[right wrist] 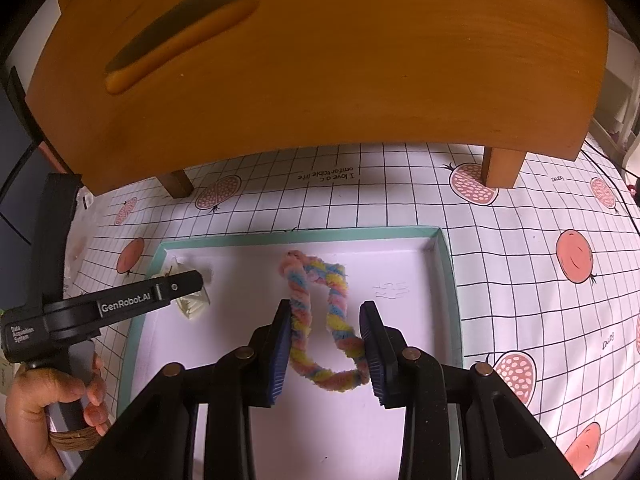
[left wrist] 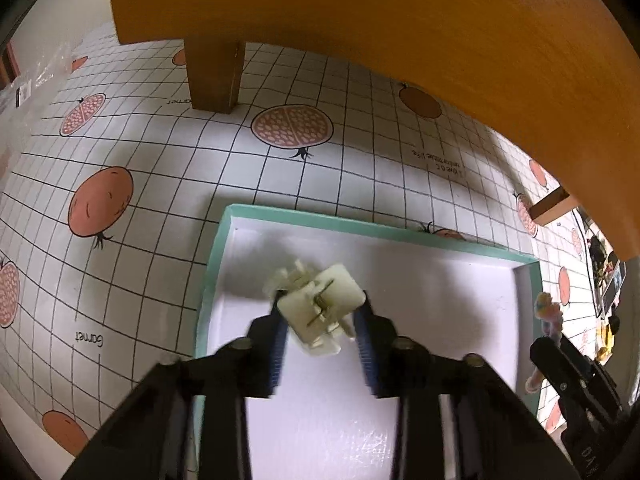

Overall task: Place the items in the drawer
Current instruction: 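Carry the cream block and pipe-cleaner ring into the drawer and open both tools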

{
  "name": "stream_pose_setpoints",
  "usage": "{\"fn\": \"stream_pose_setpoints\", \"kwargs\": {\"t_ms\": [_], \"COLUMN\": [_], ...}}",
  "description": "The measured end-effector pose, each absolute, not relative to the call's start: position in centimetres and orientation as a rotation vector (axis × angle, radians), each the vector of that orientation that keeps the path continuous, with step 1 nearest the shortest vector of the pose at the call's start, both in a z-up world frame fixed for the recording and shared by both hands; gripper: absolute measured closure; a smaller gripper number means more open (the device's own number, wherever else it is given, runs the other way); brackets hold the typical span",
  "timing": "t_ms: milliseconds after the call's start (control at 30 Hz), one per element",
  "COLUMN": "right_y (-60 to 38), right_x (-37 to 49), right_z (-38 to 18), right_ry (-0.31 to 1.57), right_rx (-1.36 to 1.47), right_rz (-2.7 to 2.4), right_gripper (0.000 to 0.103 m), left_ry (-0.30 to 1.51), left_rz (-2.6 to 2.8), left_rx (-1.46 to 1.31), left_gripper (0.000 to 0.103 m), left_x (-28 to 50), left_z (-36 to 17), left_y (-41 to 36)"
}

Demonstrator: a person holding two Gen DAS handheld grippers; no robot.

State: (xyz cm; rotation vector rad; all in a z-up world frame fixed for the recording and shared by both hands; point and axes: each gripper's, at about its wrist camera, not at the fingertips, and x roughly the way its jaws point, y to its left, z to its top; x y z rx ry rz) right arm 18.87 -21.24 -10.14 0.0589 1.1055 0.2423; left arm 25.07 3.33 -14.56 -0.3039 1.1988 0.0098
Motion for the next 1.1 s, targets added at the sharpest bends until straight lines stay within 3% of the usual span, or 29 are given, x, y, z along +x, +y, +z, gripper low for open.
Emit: {"fn": "stream_pose_setpoints", "kwargs": {"t_ms": [467, 1100], "right_y": [-21.1, -21.1], "right_x": [18.5, 16.1], "right_z": [-9.4, -0.3], "right_ry": [1.08, 0.908], "right_rx": [0.054, 0.048], "right_rz": [0.242, 0.227], "right_gripper": [0.067, 0.067], "left_ry": [1.143, 0.826], "left_rz": [-0.064, -0.252], "left_rx": [-0.304, -0.286], "left_gripper": [0.076, 0.076], "left_x": [22.5, 19.5], "left_z": [-12.2, 1.6], "left_y": [3.2, 1.1]}}
